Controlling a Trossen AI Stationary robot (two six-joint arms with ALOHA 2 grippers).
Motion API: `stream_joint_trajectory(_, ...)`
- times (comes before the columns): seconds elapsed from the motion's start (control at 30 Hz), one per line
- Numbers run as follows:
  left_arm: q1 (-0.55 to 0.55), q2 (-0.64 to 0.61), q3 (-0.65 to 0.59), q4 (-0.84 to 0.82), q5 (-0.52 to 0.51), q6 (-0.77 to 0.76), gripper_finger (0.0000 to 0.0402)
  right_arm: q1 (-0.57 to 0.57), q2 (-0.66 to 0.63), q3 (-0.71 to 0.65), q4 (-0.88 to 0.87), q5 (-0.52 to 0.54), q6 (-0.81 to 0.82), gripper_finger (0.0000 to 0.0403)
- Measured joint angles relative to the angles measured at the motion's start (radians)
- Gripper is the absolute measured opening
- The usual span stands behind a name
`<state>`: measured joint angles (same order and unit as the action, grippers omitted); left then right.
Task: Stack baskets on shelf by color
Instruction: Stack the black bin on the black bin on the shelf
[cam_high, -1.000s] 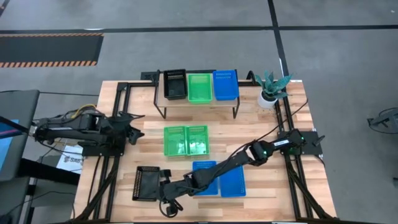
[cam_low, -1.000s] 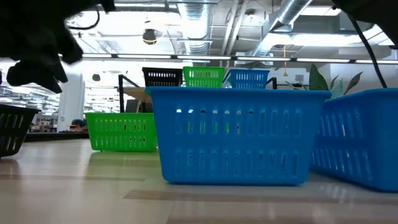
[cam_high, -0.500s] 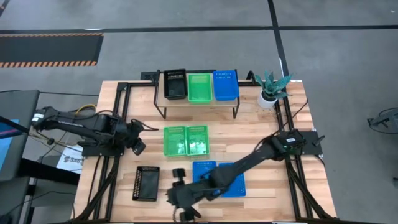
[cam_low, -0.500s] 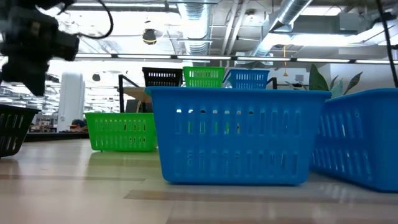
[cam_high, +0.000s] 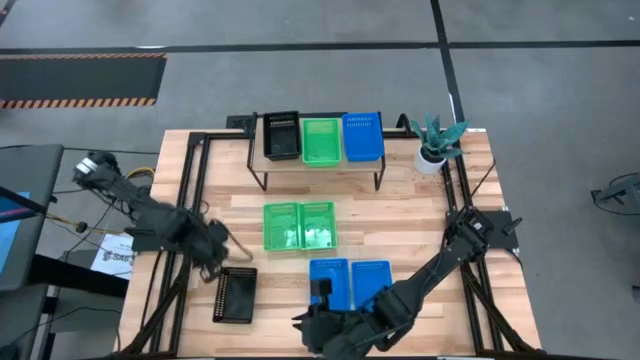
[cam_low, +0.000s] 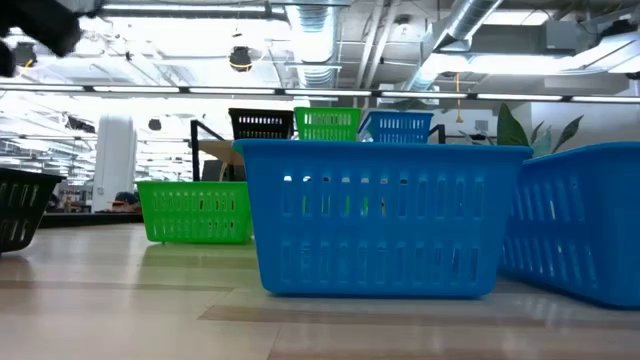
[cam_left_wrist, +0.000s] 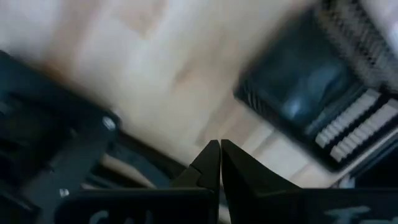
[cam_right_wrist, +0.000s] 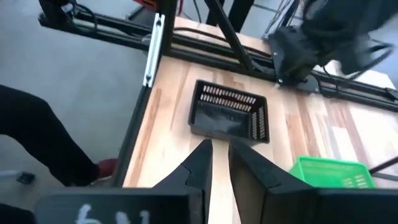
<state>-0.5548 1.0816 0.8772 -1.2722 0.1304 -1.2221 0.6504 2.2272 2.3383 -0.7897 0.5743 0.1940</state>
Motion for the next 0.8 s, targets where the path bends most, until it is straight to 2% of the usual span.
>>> stream_joint_trajectory(0.2,-0.169,0.193,0.000,0.056,0.083,0.014,0.0000,0.000,0.012,0.000,-0.020,0.000,0.003,0.0070)
stream_joint_trajectory(0.33,-0.232,0.303,0.000,0.083,0.116,0.006,0.0000,-0.004,0.012,0.000,-0.020,0.000,0.008,0.0070)
stream_joint_trajectory(0.43,-0.266,0.376,0.000,0.165,0.171,-0.006,0.0000,-0.001,0.012,0.000,-0.017,0.000,0.008,0.0070)
stream_joint_trajectory(0.53,-0.280,0.445,0.000,0.321,0.223,0.003,0.0000,0.004,0.012,0.000,-0.019,0.000,0.008,0.0070)
stream_joint_trajectory(0.63,-0.274,0.501,0.000,0.454,0.224,0.032,0.0000,0.004,0.012,0.000,-0.018,-0.001,0.009,0.0070)
stream_joint_trajectory(0.8,-0.222,0.550,0.000,0.510,0.166,0.116,0.0000,0.003,0.012,0.000,-0.018,0.000,0.020,0.0070)
